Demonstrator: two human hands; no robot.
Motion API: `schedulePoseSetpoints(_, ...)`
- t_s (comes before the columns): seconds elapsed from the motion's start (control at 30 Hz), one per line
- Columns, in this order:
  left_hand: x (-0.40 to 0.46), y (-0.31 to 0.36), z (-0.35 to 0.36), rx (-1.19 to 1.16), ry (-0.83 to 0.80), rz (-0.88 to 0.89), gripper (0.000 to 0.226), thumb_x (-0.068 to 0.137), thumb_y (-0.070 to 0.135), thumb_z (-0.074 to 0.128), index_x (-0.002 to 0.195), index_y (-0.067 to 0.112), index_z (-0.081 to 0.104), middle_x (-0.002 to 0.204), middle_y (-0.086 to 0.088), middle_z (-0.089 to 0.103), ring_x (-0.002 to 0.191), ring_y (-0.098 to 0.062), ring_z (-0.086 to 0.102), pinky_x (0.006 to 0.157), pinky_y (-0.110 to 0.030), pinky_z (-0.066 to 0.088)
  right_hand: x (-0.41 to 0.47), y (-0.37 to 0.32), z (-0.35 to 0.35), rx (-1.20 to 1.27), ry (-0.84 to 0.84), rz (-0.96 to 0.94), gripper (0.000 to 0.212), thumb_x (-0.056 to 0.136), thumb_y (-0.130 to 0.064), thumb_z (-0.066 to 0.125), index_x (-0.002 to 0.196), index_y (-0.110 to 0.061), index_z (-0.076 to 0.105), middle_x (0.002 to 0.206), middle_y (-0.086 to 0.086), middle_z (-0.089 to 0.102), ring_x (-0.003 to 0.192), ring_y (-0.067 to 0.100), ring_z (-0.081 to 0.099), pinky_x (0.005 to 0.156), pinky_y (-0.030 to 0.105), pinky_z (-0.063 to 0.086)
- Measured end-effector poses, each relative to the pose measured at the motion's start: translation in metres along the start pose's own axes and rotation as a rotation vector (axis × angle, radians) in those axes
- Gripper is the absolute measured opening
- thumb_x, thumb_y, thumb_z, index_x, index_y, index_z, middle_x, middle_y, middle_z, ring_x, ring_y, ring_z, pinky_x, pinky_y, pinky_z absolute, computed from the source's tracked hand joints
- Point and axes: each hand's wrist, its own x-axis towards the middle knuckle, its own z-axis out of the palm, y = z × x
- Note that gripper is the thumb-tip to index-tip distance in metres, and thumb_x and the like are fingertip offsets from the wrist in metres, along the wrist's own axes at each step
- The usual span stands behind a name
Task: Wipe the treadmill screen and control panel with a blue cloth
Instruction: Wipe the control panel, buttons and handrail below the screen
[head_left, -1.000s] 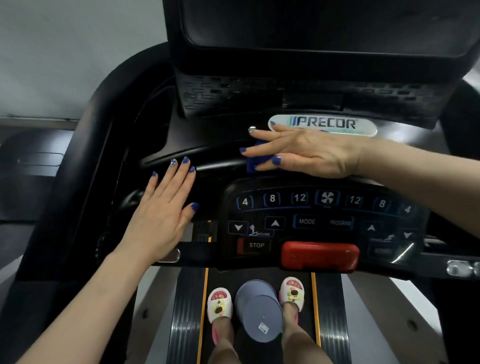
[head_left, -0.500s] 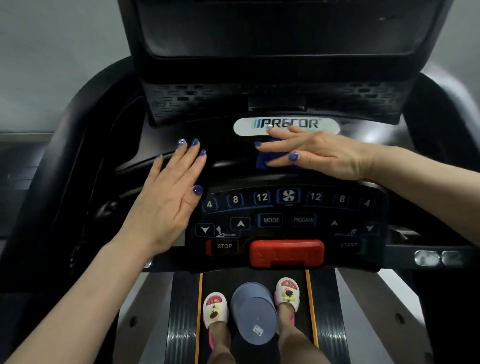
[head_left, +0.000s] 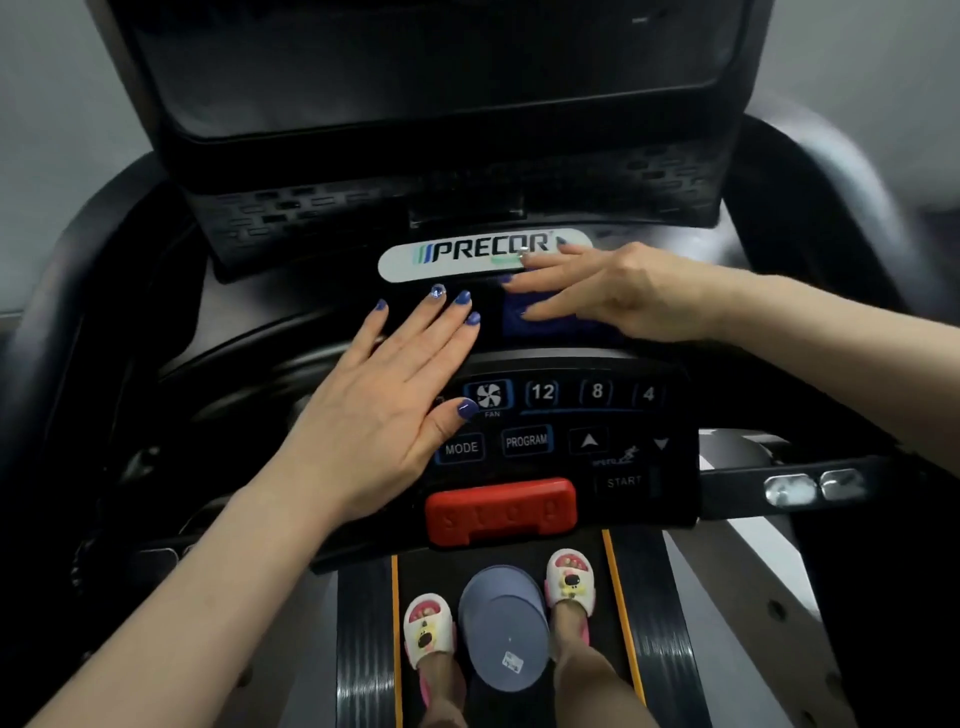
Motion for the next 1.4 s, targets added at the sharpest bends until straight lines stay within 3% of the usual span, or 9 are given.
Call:
schedulePoseSetpoints(0.27,0.012,0.019,-0.004,0.022,-0.018,0.029,0.067,0.106,0.054,0.013,0.158,0.013,0.024,0.166,-0.001,0.017,0.155,-0.015,0.006,0.125,-0.04,0.0,-0.044,0.008,-0.002,0.023,0.035,0.12,0.048,0.105,-0.041,0.034,0.144,-0.015,0.047,0.158,-0.006,0.03,0.151,0.014,0.015,0.125,0.034,0.006)
schedulePoseSetpoints(0.47,0.03,0.04,-0.002,0.04,-0.051,0.072,0.067,0.106,0.054,0.011,0.159,0.014,0.023,0.167,0.0,0.015,0.155,-0.014,0.003,0.125,-0.04,-0.001,-0.083,0.016,0.021,-0.076,0.143,0.166,0.046,0.102,-0.009,0.043,0.147,-0.013,0.044,0.161,-0.001,0.023,0.152,0.021,0.011,0.125,0.036,0.003)
schedulePoseSetpoints(0.53,0.036,0.047,0.0,0.05,-0.063,0.09,0.067,0.106,0.055,0.01,0.159,0.015,0.021,0.167,0.0,0.014,0.155,-0.014,0.002,0.125,-0.04,-0.001,-0.1,0.019,0.032,-0.122,0.211,0.195,0.055,0.097,0.005,0.046,0.149,-0.012,0.04,0.162,0.0,0.019,0.153,0.022,0.007,0.125,0.036,0.002)
schedulePoseSetpoints(0.67,0.048,0.06,0.005,0.052,-0.082,0.112,0.07,0.105,0.056,0.007,0.159,0.014,0.019,0.167,0.0,0.013,0.155,-0.013,0.001,0.125,-0.038,-0.002,-0.117,0.018,0.056,-0.247,0.241,0.204,0.074,0.09,0.013,0.052,0.155,-0.013,0.027,0.165,0.0,0.003,0.153,0.022,-0.007,0.123,0.035,-0.007)
schedulePoseSetpoints(0.9,0.052,0.064,0.009,0.063,-0.067,0.105,0.068,0.105,0.054,0.013,0.159,0.014,0.018,0.167,0.001,0.015,0.155,-0.013,0.004,0.124,-0.04,0.004,-0.131,0.017,0.087,-0.423,0.295,0.237,0.087,0.082,0.003,0.051,0.157,-0.015,0.012,0.165,-0.004,-0.007,0.152,0.021,-0.013,0.122,0.038,-0.008)
schedulePoseSetpoints(1.03,0.052,0.065,0.009,0.08,-0.072,0.1,0.067,0.105,0.054,0.015,0.159,0.014,0.017,0.167,0.001,0.014,0.155,-0.014,0.005,0.125,-0.04,0.004,-0.133,0.025,0.082,-0.563,0.303,0.199,0.086,0.087,-0.004,0.061,0.157,-0.014,0.013,0.165,0.004,0.007,0.152,0.021,-0.009,0.124,0.041,-0.003)
schedulePoseSetpoints(1.13,0.052,0.064,0.01,0.084,-0.067,0.097,0.067,0.105,0.054,0.017,0.16,0.015,0.017,0.167,0.001,0.015,0.155,-0.014,0.004,0.125,-0.04,0.003,-0.138,0.029,0.084,-0.582,0.297,0.196,0.09,0.087,-0.001,0.062,0.158,-0.016,0.009,0.165,0.004,0.005,0.152,0.023,-0.006,0.124,0.042,-0.002)
schedulePoseSetpoints(1.27,0.051,0.064,0.011,0.099,-0.066,0.096,0.068,0.105,0.055,0.016,0.16,0.015,0.016,0.167,0.0,0.015,0.155,-0.015,0.004,0.125,-0.041,0.004,-0.177,0.04,0.082,-0.599,0.22,0.248,0.087,0.085,-0.001,0.037,0.158,-0.026,-0.003,0.165,-0.005,-0.011,0.152,0.023,-0.008,0.123,0.044,0.001)
schedulePoseSetpoints(1.4,0.051,0.065,0.014,0.137,-0.046,0.09,0.069,0.105,0.055,0.016,0.16,0.014,0.016,0.167,-0.002,0.016,0.155,-0.017,0.007,0.125,-0.043,0.005,-0.175,0.036,0.08,-0.536,0.212,0.304,0.079,0.085,-0.005,0.031,0.157,-0.026,0.004,0.165,-0.005,-0.011,0.152,0.023,-0.007,0.123,0.042,0.003)
